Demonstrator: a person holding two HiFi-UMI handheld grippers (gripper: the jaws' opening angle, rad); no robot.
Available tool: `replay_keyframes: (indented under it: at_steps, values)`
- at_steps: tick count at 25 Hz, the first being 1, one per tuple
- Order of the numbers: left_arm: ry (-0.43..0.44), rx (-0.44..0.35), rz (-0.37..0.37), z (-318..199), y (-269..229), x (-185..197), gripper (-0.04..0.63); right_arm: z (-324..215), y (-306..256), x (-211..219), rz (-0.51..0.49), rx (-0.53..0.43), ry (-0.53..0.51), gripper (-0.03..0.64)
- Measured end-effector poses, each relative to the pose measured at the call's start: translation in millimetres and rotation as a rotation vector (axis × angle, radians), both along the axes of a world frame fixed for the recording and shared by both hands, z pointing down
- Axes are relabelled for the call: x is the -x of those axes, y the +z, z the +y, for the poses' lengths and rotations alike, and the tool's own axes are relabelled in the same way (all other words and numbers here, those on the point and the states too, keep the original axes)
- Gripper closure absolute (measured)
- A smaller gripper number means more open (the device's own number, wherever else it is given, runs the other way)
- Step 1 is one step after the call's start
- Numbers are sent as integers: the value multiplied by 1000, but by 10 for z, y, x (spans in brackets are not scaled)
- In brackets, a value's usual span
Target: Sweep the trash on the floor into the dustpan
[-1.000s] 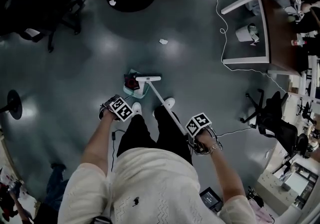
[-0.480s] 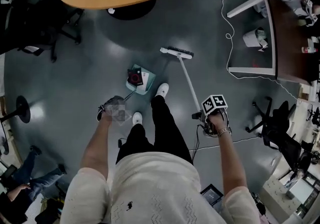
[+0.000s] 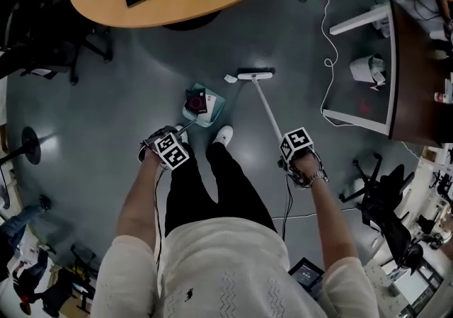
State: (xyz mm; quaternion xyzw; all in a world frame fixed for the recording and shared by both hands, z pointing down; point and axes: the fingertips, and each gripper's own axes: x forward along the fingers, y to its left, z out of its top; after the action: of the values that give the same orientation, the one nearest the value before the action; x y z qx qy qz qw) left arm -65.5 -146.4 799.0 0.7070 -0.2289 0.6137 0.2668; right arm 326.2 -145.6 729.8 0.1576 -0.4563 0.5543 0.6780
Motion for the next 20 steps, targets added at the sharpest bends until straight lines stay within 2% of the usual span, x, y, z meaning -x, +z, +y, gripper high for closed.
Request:
replay_keyframes:
  at_steps: [4,7,12,17,20]
  values:
    - [49,5,-7,-115,36,47,503,337,-3,143,-24,52,-188,500]
    - [58,9,6,-128,66,94,503,716,-68,375,-68,111,-243,500]
    - [100,41,7,-22,118,356,503,1264,-234,938,-120,198,-197,500]
    - [133,41,26,12,141,519,503,1564,-211,1211,-29,188,-205,502]
    - [151,48,30,-33,140,590,503,1778,-215,1377,16,218,-164,503]
